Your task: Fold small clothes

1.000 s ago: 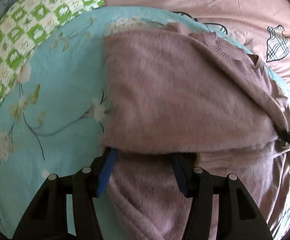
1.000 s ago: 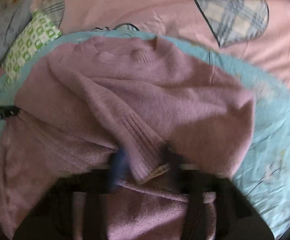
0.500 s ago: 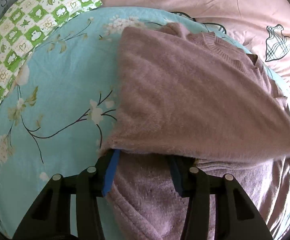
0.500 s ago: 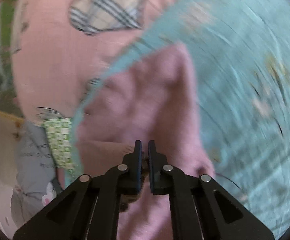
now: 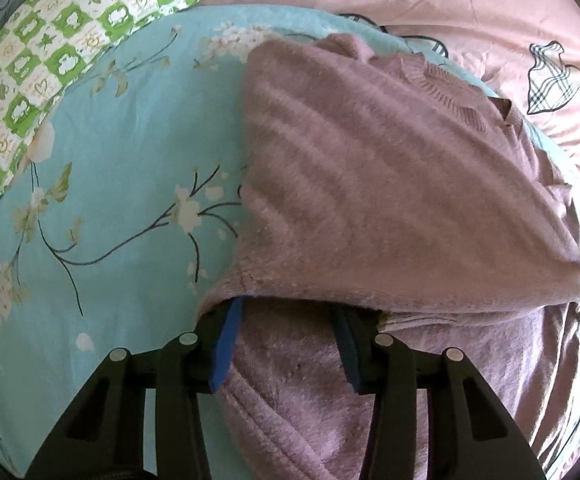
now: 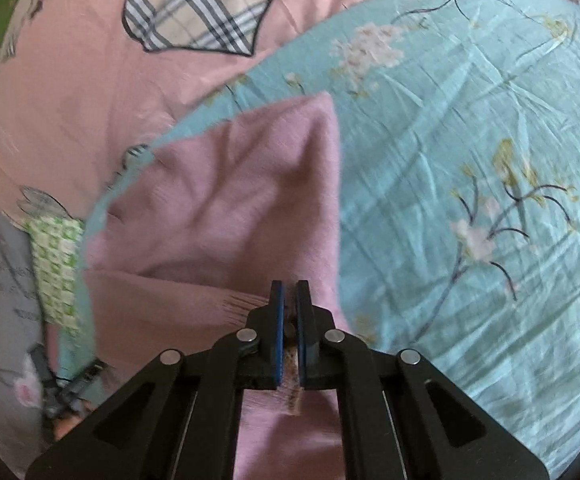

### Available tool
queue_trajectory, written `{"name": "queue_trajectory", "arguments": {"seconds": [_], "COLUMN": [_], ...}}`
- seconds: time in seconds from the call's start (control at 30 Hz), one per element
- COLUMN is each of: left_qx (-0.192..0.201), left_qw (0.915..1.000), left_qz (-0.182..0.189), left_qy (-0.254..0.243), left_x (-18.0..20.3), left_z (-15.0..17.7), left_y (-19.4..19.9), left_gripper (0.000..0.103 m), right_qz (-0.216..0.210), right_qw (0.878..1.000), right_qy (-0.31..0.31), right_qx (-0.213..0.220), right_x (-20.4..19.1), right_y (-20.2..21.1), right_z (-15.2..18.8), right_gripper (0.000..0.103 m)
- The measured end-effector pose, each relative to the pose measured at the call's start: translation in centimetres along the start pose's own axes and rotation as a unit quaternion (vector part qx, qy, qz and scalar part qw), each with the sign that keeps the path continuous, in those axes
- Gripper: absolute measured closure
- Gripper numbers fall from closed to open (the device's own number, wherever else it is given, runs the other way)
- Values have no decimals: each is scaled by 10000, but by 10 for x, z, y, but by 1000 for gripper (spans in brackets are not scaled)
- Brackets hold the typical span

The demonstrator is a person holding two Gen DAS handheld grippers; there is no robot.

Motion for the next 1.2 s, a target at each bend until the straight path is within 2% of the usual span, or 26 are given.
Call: {"name": "queue_trajectory", "arguments": {"seconds": [0.13,0.27,0.43,0.57,0.67,0.73,0.8,0.83,0.9,0.97,1.0,1.07,1.1,1.2], "left_qx": [-30,-93,-151,-240,-351,-385,-296,-226,-92,-18,-36,-116,-202,-395], "left_qw": [10000,9999,9995,9995,9988,9964,9935,9921,9910,9895,9873,9806,9782,9712], "left_qz": [27,54,91,164,336,753,1095,1229,1322,1378,1480,1732,1778,1966], "left_qy": [-54,20,275,125,42,76,100,109,202,429,581,911,1058,1288], "left_x": [1,-3,-15,-18,-20,-21,-24,-26,-34,-45,-51,-62,-66,-69], "left_z": [0,-1,0,5,12,13,10,6,-8,-28,-39,-63,-75,-107], "left_y": [2,1,4,9,15,28,42,48,57,55,51,35,24,-4], "left_gripper": [60,61,69,69,64,51,40,32,23,23,22,21,21,21], "right_qz": [287,337,476,548,600,647,868,854,805,492,250,-205,-371,-434], "right_qw": [9993,9992,9984,9980,9977,9972,9951,9950,9941,9938,9940,9941,9928,9888], "right_qy": [234,205,298,313,322,361,408,412,469,629,721,941,1071,1417], "right_qx": [-105,-23,-63,-32,42,92,234,304,555,779,785,508,376,154], "right_x": [1,2,1,-1,-1,-3,-7,-9,-18,-33,-42,-63,-73,-92], "right_y": [-11,-10,-11,-8,-7,-2,11,18,37,50,51,40,32,7], "right_z": [5,3,10,13,16,17,20,19,19,21,22,25,27,31], "right_gripper": [98,98,98,98,96,96,90,89,88,85,79,68,67,66]}}
Point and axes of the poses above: each gripper's, at about its wrist camera, not at the fingertips, and y roughly against the way its jaws point, x to its right, z to its underside, the point moved 2 cm from there along -y, roughly the way its jaws point, and after that the axes turned 3 degrees about y, right-handed, at the moved point
